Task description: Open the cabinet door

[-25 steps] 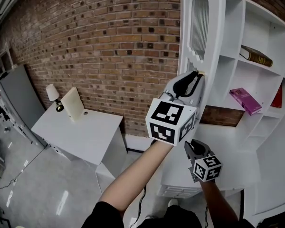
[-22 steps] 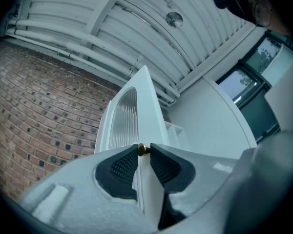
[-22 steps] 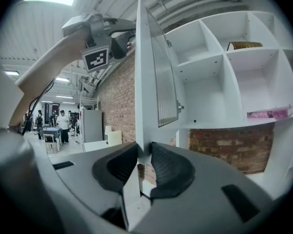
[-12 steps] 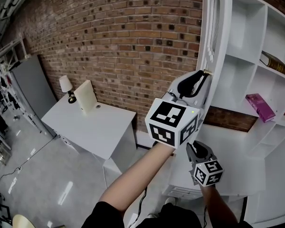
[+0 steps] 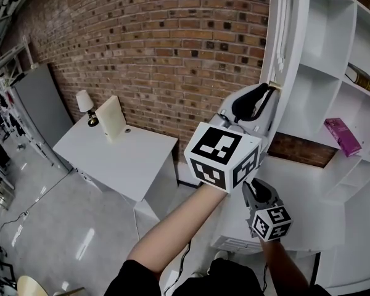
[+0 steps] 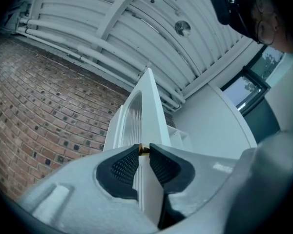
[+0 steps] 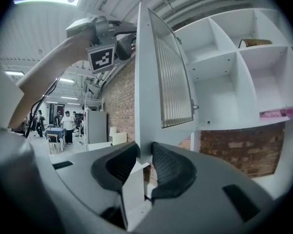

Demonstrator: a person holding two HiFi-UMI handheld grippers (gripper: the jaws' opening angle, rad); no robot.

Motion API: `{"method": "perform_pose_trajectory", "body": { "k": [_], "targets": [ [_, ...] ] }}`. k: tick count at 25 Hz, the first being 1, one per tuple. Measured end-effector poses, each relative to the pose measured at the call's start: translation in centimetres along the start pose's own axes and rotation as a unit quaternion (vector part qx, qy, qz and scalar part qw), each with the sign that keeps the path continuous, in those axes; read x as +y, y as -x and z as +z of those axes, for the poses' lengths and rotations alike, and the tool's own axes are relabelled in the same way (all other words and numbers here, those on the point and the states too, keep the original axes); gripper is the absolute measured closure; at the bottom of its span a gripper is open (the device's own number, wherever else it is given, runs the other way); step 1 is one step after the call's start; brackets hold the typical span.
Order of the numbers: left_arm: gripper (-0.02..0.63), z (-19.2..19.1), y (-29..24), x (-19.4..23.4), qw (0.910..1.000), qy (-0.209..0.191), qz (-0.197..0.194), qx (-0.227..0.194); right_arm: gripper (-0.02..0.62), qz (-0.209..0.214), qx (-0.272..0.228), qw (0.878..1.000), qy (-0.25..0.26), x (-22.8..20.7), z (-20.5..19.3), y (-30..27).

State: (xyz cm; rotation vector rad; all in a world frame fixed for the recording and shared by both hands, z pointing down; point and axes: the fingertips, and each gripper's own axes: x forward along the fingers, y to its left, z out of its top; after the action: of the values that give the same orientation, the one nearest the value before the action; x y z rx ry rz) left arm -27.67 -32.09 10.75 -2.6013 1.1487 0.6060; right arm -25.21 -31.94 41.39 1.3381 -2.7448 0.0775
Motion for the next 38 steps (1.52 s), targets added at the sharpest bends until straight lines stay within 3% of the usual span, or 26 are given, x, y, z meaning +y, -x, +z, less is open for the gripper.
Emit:
{"method": "perform_pose_trajectory", "body": {
  "k": [5,12,24,29,34,38],
  "targets": [
    [0.529,-0.1,0.8,-0.2,0.9999,-0.009,0.01,-0.003,0.497,0.003,-0.004,1.0,-0.009,-0.2,-0.1,0.7],
    [0.529,-2.2,3.4,-0.5,0.9995,0.022,0.021,0.012,0.499,-0.008,-0.004,1.0,-0.019,-0.7,-0.1,2.6],
    [0.566,-9.6,12.7,-2.0,0.9937,0.067,0.069,0.057,0.532,-0.044,0.03,0.998,-0.013,-3.9,-1.5,11.2],
    [0.586,-13.7,15.6,-6.3,0.9895,0.089,0.074,0.086,0.585,-0.066,0.029,0.997,-0.025,-6.9,-2.9,14.6],
    [0.588,-19.3,18.9,-11.5,0.9767,0.179,0.054,0.105,0.594,-0.074,0.028,0.997,-0.017,-8.5,-3.5,19.5],
    [0.588,-23.4,18.0,-16.4,0.9768,0.143,0.031,0.157,0.594,-0.084,0.002,0.996,-0.009,-12.1,-3.2,25.8]
  ]
}}
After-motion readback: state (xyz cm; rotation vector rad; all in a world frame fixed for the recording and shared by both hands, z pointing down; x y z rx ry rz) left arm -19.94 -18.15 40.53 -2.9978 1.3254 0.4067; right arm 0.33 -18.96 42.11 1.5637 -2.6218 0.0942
